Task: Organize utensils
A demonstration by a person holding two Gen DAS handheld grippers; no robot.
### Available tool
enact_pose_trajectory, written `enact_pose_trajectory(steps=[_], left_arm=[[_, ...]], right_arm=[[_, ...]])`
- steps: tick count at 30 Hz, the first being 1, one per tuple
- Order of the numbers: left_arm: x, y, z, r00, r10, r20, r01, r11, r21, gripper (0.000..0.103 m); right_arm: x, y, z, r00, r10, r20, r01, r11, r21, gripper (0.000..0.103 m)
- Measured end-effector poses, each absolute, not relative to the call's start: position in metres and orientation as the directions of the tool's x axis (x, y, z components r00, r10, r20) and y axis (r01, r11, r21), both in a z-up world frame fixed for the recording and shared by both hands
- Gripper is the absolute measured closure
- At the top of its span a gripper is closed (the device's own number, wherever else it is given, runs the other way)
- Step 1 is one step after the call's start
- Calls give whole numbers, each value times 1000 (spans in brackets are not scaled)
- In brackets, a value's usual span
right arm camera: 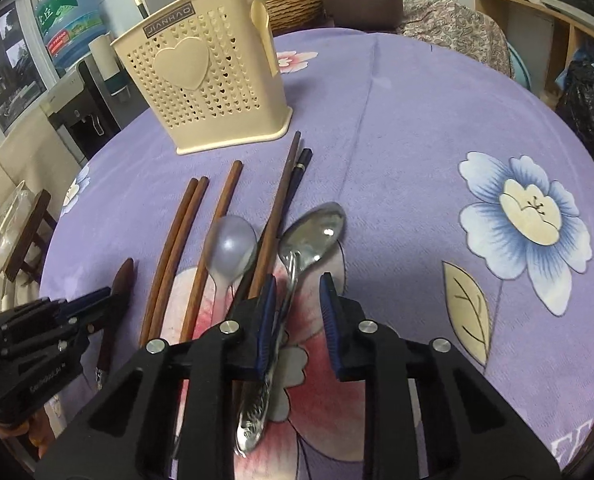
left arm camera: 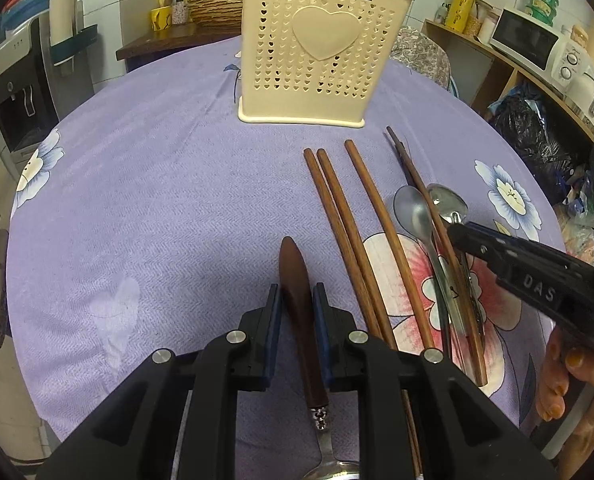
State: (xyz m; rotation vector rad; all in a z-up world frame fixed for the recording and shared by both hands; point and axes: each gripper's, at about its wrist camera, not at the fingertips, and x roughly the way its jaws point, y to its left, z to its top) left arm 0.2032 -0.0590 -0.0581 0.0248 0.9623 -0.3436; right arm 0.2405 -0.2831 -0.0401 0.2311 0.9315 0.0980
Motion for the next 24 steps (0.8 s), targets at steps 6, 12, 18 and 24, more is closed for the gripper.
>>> enact_pose_trajectory(steps=[6,12,18,24], left_arm=[[204,-59,-58,523,-278,-806,298,945,-134,86],[205,-58,-57,518,-285,-806,297,944,-143,86],[205,-57,-58,516,-290,-806,297,943,-148,86],[205,-56,-58,514,-294,-806,294,943,-157,86]], right_arm=[[258,-292,-44,593,253,-765,23,944,330,92],[244,-285,-27,629,85,-772,-21,995,92,99],[228,-283,-29,610,-175,-773,-74,958,-276,99],[219,-273,-42,597,-214,-773,-143,920,-366,99]])
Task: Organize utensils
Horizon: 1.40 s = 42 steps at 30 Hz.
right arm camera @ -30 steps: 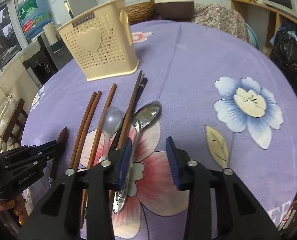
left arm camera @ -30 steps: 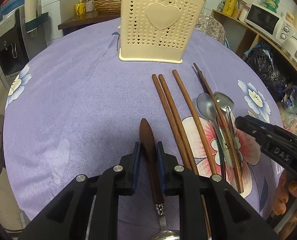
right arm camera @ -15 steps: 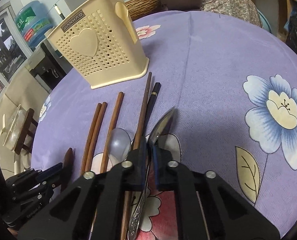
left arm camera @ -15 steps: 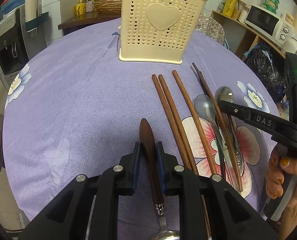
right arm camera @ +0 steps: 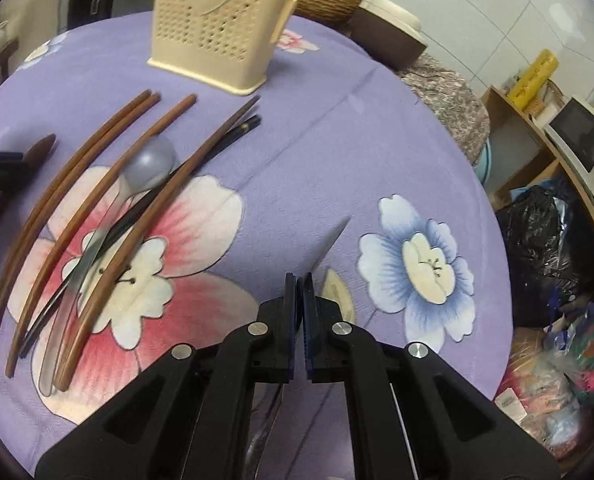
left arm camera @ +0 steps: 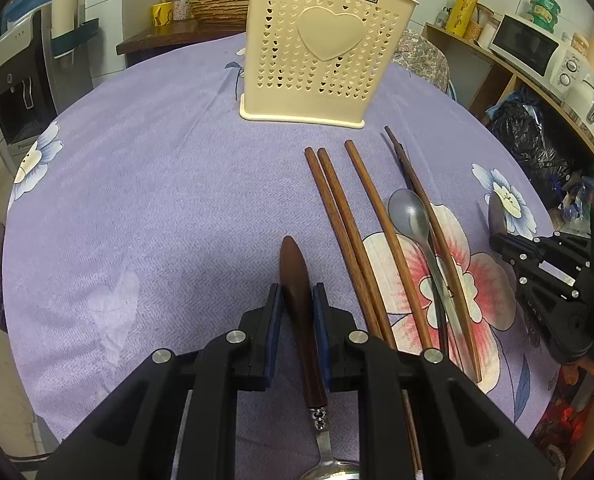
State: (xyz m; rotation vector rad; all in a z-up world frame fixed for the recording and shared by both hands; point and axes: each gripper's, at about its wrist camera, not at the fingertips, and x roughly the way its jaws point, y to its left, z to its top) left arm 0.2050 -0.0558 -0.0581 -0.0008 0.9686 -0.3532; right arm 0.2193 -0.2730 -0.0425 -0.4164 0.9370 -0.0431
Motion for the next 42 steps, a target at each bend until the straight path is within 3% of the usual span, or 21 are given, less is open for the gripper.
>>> enact_pose_trajectory(steps=[4,5,7,8,9,15,22,30,37,39,42], left_arm=[[205,-57,-58,515,-290,-807,292,944,-152,86],[205,-57,-58,515,-289,-807,290,945,-153,86],[205,-57,-58,516,-289,-806,287,945,-155,86],[205,-57,-59,518,-289,-805,287,945,-155,86],[205,-57,-59,519,-289,-805,286,945,-156,86],[202,-57,-59,523,-285,-804,275,948,-157,86],[196,-64,-59,528,-277,-803,283,949,-141,67],[206,-70,-58,534,-241,-811,281,955,-99,68],[214,-70,-58,537,-221,-814,275,958,-78,84],[215,-70,-58,537,-216,-815,276,958,-72,85],[216,-73,-58,539,-210,-816,283,957,-59,86]], right_arm=[[218,-276,-42,600,-187,-777,-138,933,-331,98],[217,-280,-39,598,-155,-786,-136,947,-291,94],[214,-291,-32,602,-74,-795,-129,973,-189,68],[210,-294,-30,611,-48,-790,-120,981,-152,44],[206,-300,-27,626,-31,-779,-108,986,-126,39],[192,-312,-22,647,34,-762,-92,995,-33,39],[199,-296,-34,621,28,-783,-136,988,-72,39],[226,-301,-42,591,71,-803,-117,993,2,44],[244,-297,-40,587,56,-807,-93,996,1,59],[245,-296,-40,586,50,-809,-84,996,0,65],[246,-296,-40,584,47,-811,-77,997,2,65]])
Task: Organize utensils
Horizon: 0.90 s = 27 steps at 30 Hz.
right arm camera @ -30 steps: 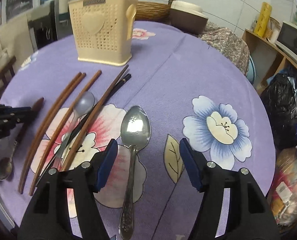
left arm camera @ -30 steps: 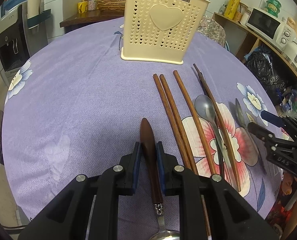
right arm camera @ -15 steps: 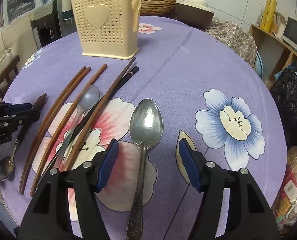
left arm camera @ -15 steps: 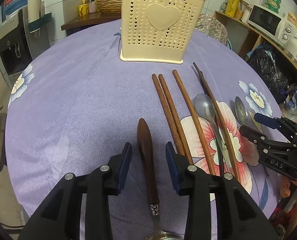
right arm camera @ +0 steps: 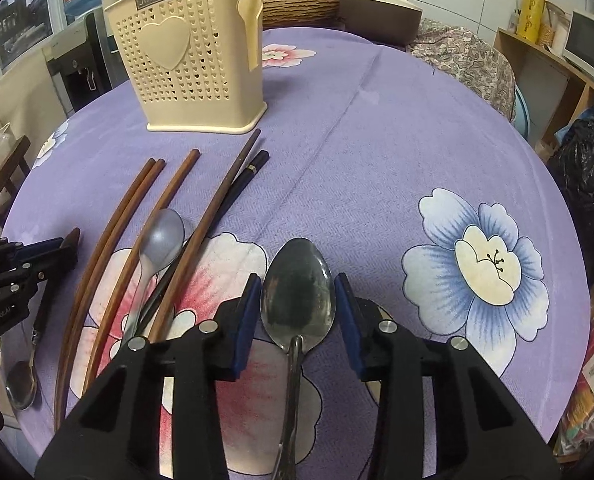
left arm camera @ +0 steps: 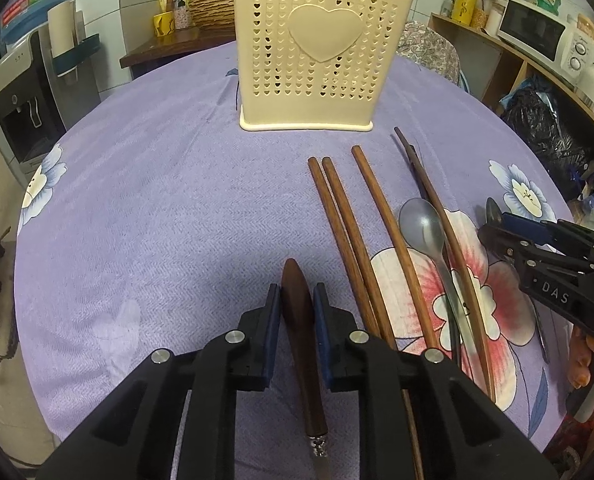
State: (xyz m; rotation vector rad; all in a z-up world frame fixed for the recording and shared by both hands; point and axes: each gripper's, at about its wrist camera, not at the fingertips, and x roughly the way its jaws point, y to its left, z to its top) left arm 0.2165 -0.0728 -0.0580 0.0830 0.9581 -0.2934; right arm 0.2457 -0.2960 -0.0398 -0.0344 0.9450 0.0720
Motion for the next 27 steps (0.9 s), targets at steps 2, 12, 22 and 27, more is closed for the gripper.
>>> enact_pose_trajectory(steps=[2,12,22,27], left_arm=[[217,-73,-58,542,-209,-814,283,957,-58,86],[210,-67,-21,626,-243,-741,301,952,-57,86],[195,-41,48,746,-285,-602,302,950,-75,87],[199,-39,54,765,-289,-576,300,951,-78,87]], right_arm=[[246,-297,-39,583,50,-811,-75,997,7,65],[236,-308,-6,633,112,-766,-72,994,86,65],[204,-316,66,746,118,-655,-89,993,77,65],[204,-315,77,764,113,-635,-93,994,66,65]])
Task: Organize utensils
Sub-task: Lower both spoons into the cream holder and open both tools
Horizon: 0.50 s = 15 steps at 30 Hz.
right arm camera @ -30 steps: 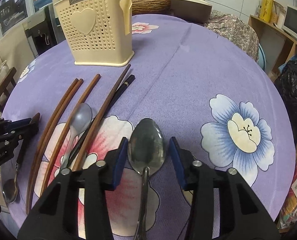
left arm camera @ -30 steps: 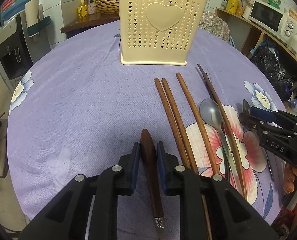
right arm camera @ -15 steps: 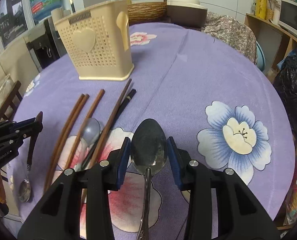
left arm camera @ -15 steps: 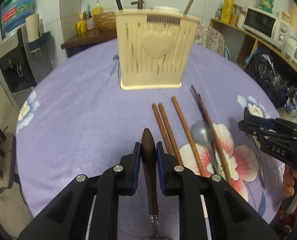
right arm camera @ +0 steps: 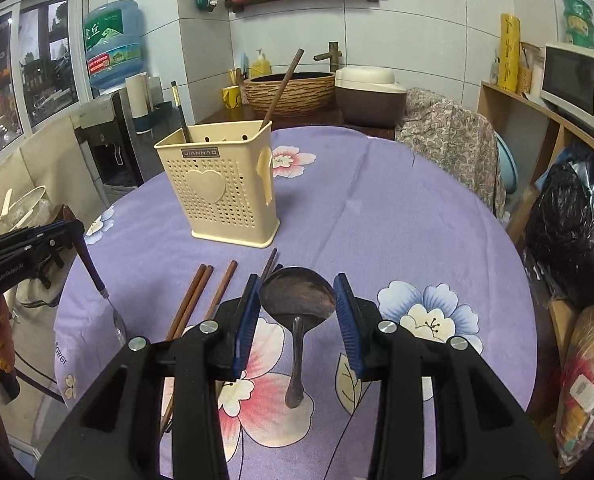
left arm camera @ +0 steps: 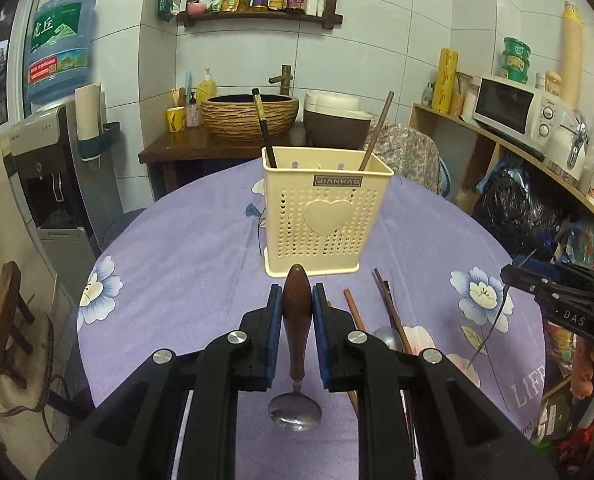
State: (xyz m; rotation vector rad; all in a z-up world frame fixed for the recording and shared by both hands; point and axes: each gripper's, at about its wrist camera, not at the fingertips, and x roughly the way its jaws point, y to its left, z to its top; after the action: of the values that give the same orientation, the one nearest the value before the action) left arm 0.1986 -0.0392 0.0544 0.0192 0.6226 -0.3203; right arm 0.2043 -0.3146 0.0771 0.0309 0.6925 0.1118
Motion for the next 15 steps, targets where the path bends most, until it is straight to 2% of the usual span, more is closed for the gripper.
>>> enact_pose_trajectory(steps=[8,15], left_arm=[[204,-40,58,769,-293,-568,306,949,-76,87],[213,-41,74,775,-313,-549,318,944,-90,87]], right_arm=[[210,-313,75,758,119,-641,-97,993,70,65],[221,-306,90,779,161,-606,-134,987,91,65]])
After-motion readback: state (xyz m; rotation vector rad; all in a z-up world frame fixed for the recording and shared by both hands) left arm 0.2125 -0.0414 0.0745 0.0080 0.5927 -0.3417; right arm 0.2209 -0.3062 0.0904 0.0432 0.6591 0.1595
